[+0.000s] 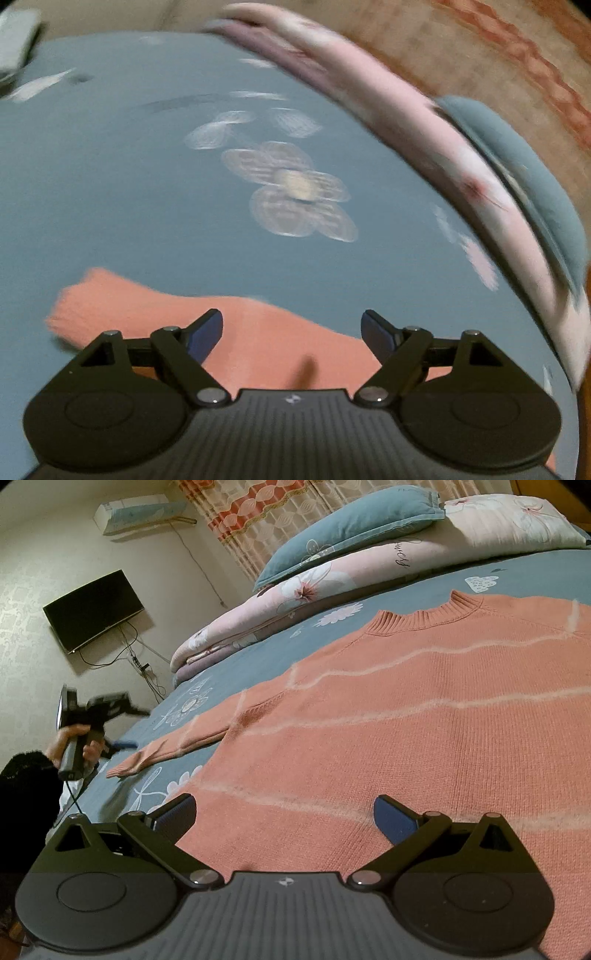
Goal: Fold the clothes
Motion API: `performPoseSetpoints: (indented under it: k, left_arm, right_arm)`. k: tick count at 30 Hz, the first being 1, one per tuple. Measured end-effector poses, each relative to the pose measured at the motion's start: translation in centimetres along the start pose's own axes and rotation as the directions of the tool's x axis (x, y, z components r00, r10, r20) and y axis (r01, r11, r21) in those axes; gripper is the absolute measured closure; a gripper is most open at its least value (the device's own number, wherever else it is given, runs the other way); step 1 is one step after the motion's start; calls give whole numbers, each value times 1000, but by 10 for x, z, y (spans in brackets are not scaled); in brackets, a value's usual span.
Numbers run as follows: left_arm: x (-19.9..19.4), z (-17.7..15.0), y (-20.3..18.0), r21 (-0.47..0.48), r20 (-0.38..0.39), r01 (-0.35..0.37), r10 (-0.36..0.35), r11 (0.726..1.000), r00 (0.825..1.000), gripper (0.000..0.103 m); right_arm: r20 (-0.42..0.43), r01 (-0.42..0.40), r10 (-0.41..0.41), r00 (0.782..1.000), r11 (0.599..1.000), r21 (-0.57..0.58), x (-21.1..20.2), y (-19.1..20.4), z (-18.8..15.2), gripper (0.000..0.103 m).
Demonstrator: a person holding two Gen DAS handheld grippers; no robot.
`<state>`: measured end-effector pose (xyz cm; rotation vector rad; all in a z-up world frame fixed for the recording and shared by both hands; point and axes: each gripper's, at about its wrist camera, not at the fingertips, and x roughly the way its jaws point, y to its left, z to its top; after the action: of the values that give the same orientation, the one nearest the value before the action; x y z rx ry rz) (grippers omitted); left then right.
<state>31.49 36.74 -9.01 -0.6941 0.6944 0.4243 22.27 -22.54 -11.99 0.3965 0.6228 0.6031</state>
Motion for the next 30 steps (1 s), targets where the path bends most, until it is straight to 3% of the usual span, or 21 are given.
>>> performPoseSetpoints:
  k: [4, 5, 8, 11, 16, 18, 21, 25, 30]
  left_arm:
    - [4, -3, 38, -66, -11, -77, 77, 995, 997, 24]
    - [-2, -2, 44, -89, 17, -60, 62, 994, 998, 23]
    - [-14, 4, 48, -84, 90, -155, 163, 984, 983, 24]
    - [-19, 8, 49, -110, 95, -89, 100, 990, 990, 24]
    - [-1, -1, 18, -25, 14, 90, -90, 996, 996, 21]
    - [10, -5, 3, 27, -11, 95, -95, 995, 995, 21]
    - [24, -8, -6, 81, -21, 27, -25, 996, 999, 21]
    - [18, -10, 1, 113, 27, -148, 146, 982, 989, 21]
    - [6, -16, -26, 186, 30, -202, 200, 962, 979, 22]
  right_arm:
    - [1, -2, 2, 1000, 1000, 2, 0, -1, 0, 0]
    - [2, -2, 2, 1000, 1000, 3, -1, -1, 0, 0]
    - [3, -3, 3, 1000, 1000, 5, -2, 0, -1, 0]
    - [4, -3, 3, 1000, 1000, 6, -2, 0, -1, 0]
    - [5, -2, 2, 1000, 1000, 8, -2, 0, -1, 0]
    - [5, -3, 3, 1000, 1000, 8, -2, 0, -1, 0]
    - [5, -2, 2, 1000, 1000, 8, -2, 0, -1, 0]
    - [6, -3, 3, 1000, 1000, 8, -2, 0, -1, 0]
    - [6, -2, 2, 1000, 1000, 9, -1, 0, 0, 0]
